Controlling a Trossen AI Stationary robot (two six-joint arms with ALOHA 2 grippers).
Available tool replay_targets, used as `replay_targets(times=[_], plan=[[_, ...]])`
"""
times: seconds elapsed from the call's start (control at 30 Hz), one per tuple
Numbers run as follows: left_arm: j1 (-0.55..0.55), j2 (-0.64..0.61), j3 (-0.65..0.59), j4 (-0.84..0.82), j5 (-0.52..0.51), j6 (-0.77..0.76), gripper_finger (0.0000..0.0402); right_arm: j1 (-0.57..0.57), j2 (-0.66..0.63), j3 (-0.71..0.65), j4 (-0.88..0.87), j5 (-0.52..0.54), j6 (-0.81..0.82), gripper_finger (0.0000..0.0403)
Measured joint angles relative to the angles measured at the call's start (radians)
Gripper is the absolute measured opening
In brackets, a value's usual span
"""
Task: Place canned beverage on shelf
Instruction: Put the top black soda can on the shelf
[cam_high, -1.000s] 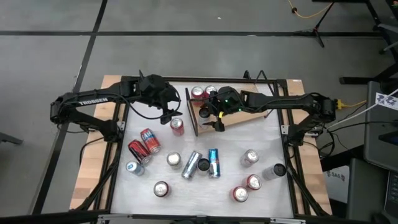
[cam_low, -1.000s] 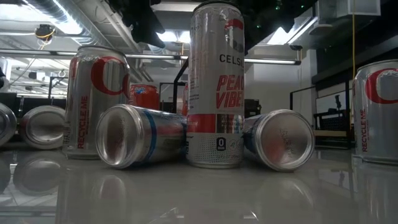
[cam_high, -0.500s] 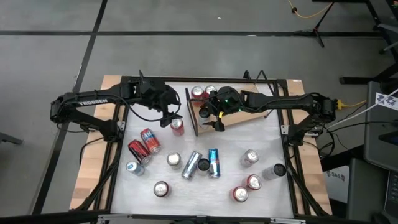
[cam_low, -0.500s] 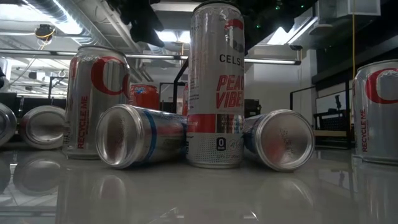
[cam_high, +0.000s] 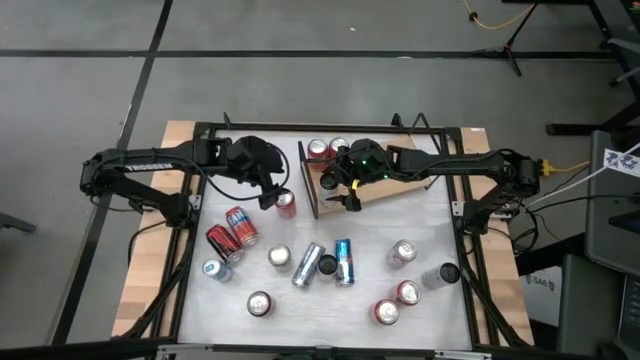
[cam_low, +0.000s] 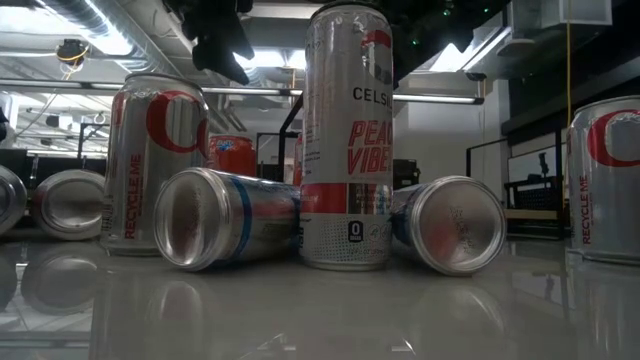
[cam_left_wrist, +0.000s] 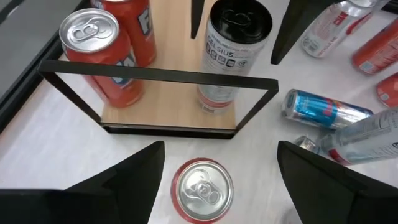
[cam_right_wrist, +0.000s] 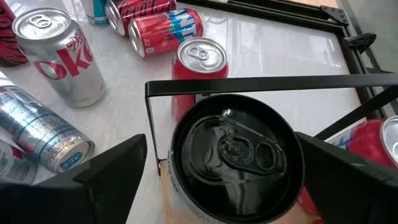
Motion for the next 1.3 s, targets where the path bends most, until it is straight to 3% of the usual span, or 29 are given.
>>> replay_targets(times=[0.17, 0.5, 0.93, 1.3], plan=[[-0.003, 0.000, 0.000, 0.001, 0.000, -0.001, 0.0302, 0.000, 0.000, 0.000, 0.000, 0.000, 0.000, 0.0359], [-0.003, 0.000, 0.000, 0.001, 0.000, -0.001, 0.0302, 0.000, -0.004, 0.000, -0.001, -0.001, 0.003, 0.0237], [-0.003, 0.000, 0.000, 0.008, -0.001, 0.000, 0.0302, -0.042, -0.154, 0.180, -0.409, 0.027, -0.008, 0.0247], [-0.003, 0.000, 0.000, 0.008, -0.037, 0.003, 0.0302, -0.323, -0.391, 0.197, -0.566, 0.035, -0.060, 0.0245]])
